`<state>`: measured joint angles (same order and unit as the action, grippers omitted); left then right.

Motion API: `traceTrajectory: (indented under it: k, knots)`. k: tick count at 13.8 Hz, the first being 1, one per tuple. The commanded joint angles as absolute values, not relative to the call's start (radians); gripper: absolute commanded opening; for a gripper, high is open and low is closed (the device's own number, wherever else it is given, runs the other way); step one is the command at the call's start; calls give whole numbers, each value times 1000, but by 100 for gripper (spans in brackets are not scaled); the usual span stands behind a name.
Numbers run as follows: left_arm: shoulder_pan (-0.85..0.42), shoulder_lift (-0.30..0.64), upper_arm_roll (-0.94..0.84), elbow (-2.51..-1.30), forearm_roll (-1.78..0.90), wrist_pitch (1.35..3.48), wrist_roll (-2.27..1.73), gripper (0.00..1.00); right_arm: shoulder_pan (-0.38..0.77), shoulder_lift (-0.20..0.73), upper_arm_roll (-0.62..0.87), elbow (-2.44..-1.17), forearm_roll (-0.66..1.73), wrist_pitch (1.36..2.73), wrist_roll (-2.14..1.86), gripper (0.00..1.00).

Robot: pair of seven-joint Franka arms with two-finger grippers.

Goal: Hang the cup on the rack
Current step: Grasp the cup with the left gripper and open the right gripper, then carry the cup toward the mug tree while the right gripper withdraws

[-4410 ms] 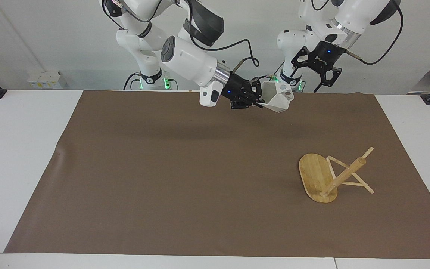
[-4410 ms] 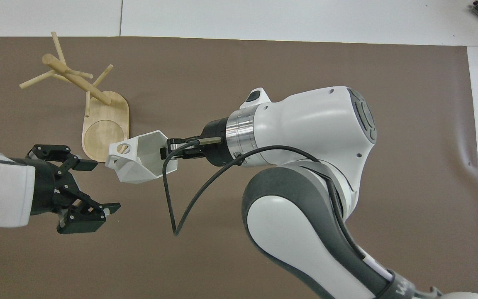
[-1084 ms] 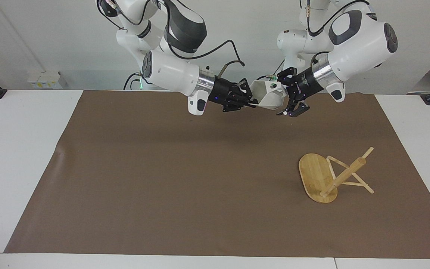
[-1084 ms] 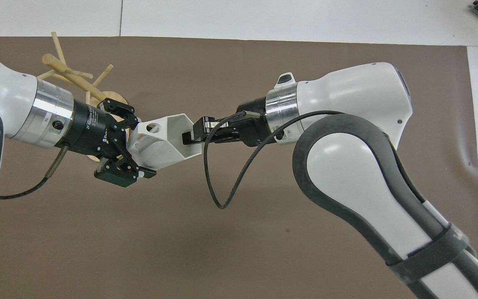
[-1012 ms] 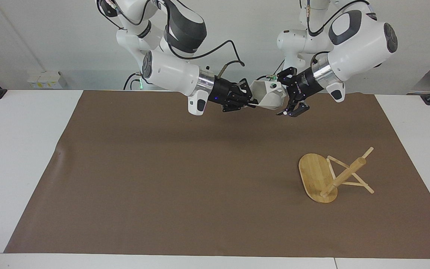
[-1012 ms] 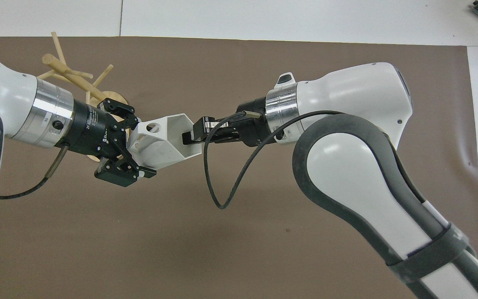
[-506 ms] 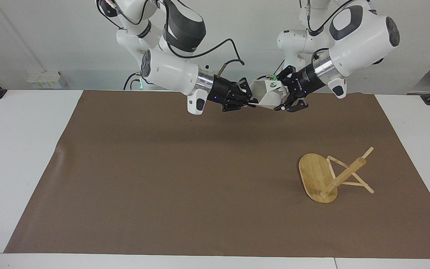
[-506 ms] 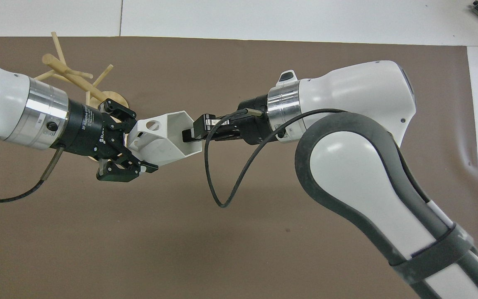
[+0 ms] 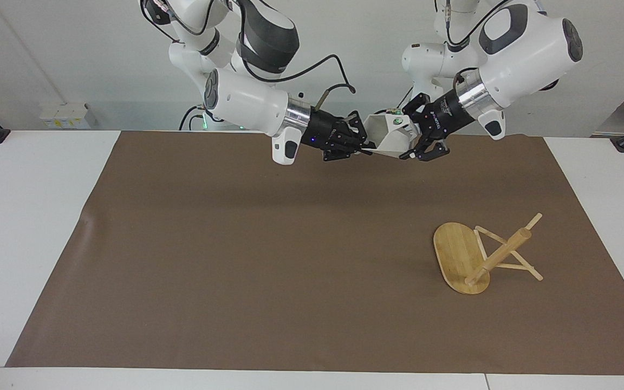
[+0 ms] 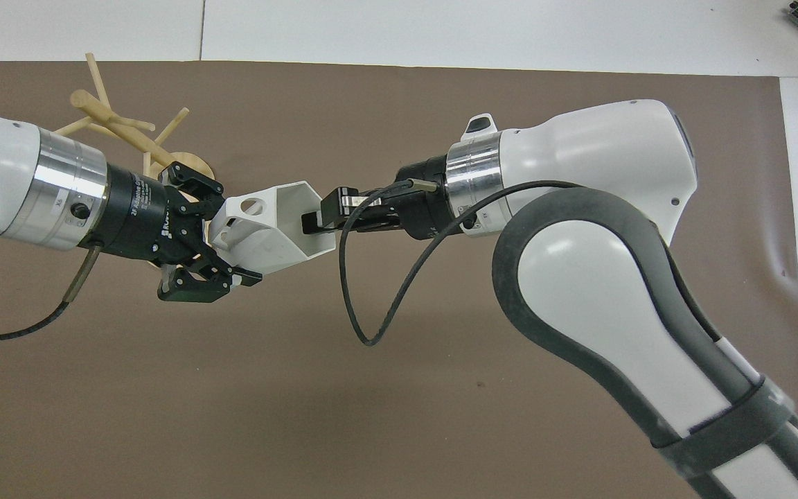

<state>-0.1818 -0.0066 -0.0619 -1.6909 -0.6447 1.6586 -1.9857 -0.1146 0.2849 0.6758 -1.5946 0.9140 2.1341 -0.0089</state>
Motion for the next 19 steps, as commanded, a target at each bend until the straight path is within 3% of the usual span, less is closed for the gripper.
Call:
traceTrajectory:
  k: [1, 2, 4, 9, 13, 15, 19]
  knots:
    - [-184, -21, -49, -1692, -640, 1707, -2043, 0, -123, 267, 686, -1609, 923, 2129, -18, 19]
    - [-180, -26, -49, -1700, -640, 1712, -2048, 0, -123, 267, 686, -1609, 923, 2129, -18, 29]
    - [-179, -38, -49, -1726, -640, 1732, -2046, 0, -123, 267, 686, -1609, 922, 2134, -18, 100]
    - [-146, -74, -49, -1804, -638, 1785, -2048, 0, -121, 247, 686, -1609, 893, 2207, -12, 100]
    - [-95, -106, -49, -1896, -623, 1888, -2097, 0, -121, 229, 673, -1618, 477, 2290, -20, 100]
    - [-94, -121, -49, -1954, -620, 2009, -2179, 0, -123, 204, 612, -1626, 253, 2276, -25, 100]
    - [-94, -101, -51, -1970, -585, 2100, -2363, 0, -124, 140, 508, -1626, 195, 2179, -15, 100]
